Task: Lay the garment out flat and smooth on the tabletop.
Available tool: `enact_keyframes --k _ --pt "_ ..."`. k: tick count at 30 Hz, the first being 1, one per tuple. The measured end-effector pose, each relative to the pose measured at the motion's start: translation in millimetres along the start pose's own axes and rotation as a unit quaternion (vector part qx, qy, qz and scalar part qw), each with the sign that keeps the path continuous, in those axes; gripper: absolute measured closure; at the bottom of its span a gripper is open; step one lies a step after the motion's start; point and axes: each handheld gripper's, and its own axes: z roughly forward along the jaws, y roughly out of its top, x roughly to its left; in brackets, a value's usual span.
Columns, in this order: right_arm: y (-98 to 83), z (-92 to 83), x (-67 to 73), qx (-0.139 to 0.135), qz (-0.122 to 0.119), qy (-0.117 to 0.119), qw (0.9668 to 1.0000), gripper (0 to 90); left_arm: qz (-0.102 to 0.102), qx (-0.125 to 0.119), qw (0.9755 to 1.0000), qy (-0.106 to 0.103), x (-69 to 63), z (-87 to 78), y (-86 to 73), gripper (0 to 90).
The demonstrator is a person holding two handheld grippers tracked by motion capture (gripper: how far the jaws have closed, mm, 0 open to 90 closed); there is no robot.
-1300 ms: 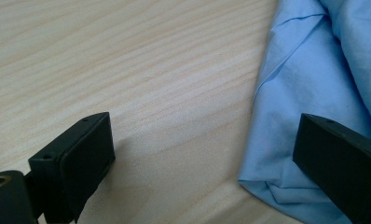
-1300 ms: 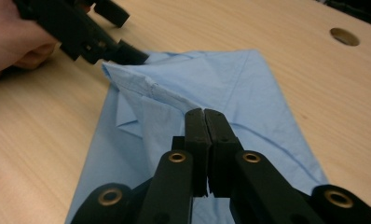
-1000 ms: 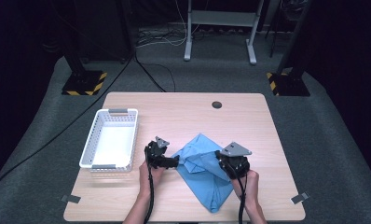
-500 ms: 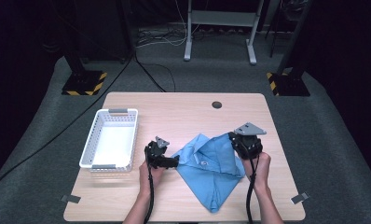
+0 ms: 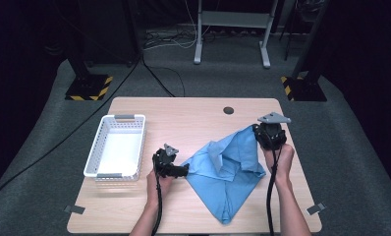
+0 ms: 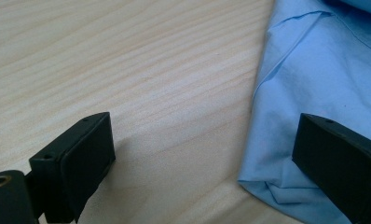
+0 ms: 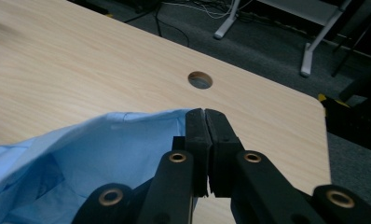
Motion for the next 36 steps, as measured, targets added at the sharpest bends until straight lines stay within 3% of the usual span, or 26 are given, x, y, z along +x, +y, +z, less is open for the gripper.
enact_keyframes --k 7,11,14,16,18,24,29,30,33,34,36 --pt "16.4 11.3 -30.9 0.008 0.023 -0.033 0.9992 89.1 0.0 0.0 1.0 0.0 -0.2 0.0 -0.1 5.1" --pt "18.4 23.3 -45.2 0.013 0.035 -0.064 0.9972 88.2 0.001 -0.001 1.0 0.0 -0.3 0.0 -0.1 5.1" --pt "16.1 30.9 -53.0 0.022 0.056 -0.089 0.9943 71.4 0.001 -0.001 1.0 -0.001 -0.2 0.0 -0.1 5.1" --pt "12.3 30.5 -54.6 0.026 0.073 -0.086 0.9933 59.5 0.001 -0.001 1.0 -0.001 -0.2 0.0 -0.1 5.0" --pt "6.1 26.3 -52.4 0.024 0.077 -0.094 0.9923 53.2 0.001 -0.001 1.0 -0.001 -0.2 0.0 -0.1 5.0" --pt "-26.1 14.1 -42.7 0.024 0.085 -0.078 0.9931 27.8 0.003 -0.002 1.0 -0.001 -0.7 -0.2 -0.2 4.8" --pt "-67.9 23.3 -28.3 0.056 0.088 -0.036 0.9939 15.8 0.017 -0.014 0.9998 -0.001 -3.6 -3.0 -1.5 3.2" --pt "-77.6 26.8 -25.2 0.059 0.092 -0.025 0.9937 14.1 0.018 -0.021 0.9996 -0.006 -3.7 -4.0 -2.1 2.4" --pt "-105.6 41.4 -16.6 0.078 0.104 0.011 0.9914 6.8 0.014 -0.082 0.9963 -0.022 -4.9 -12.9 -6.4 0.8" --pt "-113.7 46.7 -13.9 0.085 0.109 0.024 0.9902 4.2 0.014 -0.082 0.9963 -0.022 -4.9 -12.9 -6.4 0.1" --pt "-126.2 55.0 -8.5 0.088 0.114 0.039 0.9889 2.0 0.036 -0.082 0.9952 -0.038 -8.8 -12.8 -6.5 0.0"
